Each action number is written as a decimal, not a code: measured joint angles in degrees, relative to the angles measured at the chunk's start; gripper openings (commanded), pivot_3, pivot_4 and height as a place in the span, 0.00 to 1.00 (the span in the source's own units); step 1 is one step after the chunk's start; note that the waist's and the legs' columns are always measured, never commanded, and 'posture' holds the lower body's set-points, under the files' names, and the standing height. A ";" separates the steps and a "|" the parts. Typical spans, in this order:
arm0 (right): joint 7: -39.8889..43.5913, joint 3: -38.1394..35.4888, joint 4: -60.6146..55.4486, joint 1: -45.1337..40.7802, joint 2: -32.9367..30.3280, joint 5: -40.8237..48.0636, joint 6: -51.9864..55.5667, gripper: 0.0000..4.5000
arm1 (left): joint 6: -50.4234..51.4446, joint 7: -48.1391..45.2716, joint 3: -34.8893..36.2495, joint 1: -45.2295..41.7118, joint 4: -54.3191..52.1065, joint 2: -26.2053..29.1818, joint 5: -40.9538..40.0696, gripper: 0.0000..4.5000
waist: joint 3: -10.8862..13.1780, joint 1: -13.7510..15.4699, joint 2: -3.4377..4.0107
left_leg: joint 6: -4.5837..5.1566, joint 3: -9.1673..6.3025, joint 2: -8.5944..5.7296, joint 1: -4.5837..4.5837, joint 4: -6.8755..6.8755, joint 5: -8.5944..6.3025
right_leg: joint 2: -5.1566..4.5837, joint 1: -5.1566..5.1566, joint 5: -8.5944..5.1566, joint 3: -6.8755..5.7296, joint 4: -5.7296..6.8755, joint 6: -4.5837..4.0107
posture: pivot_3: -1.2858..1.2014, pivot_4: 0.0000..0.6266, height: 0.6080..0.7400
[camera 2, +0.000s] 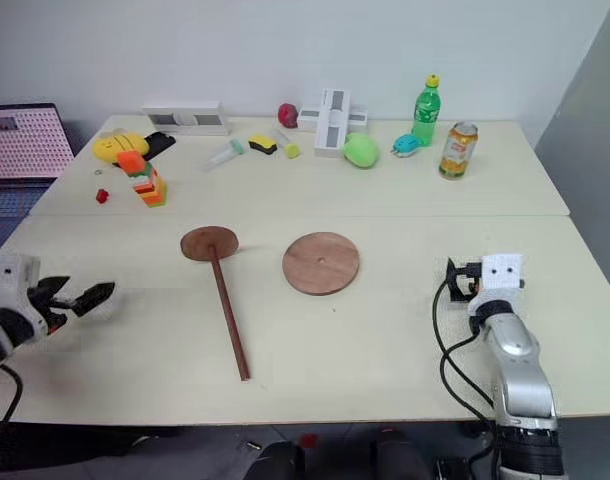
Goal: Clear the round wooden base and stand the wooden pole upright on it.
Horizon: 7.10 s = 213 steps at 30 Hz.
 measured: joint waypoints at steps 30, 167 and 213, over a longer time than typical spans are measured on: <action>51.97 11.41 6.45 -25.79 -24.08 17.23 13.07 1.00 | 69.90 47.71 5.83 -23.08 -43.77 -23.18 -21.63 0.99 | 0.15 0.08 -0.09 | 0.02 -0.04 -0.02 -0.08 0.33 -0.01 | -0.12 0.16 0.01 -0.03 -0.07 0.01 | 0.52 0.24 1.00; 42.02 8.27 -20.21 -32.66 -29.10 52.19 46.39 1.00 | 35.67 -43.97 -30.31 -36.26 35.22 -13.43 -0.57 0.08 | 0.37 0.26 0.94 | 0.00 -0.37 -0.21 -0.01 0.72 -0.10 | -0.09 0.15 -0.38 -0.32 0.72 -0.28 | 0.52 0.24 1.00; 11.20 24.45 -24.92 -10.91 -6.54 12.33 21.05 1.00 | -1.63 -5.10 -21.40 -38.53 -0.94 -34.50 1.60 0.07 | 1.16 0.38 -0.35 | -0.28 -0.39 -0.15 -0.92 0.90 0.06 | -0.07 -0.63 -0.34 -0.38 0.76 -0.29 | 0.52 0.24 1.00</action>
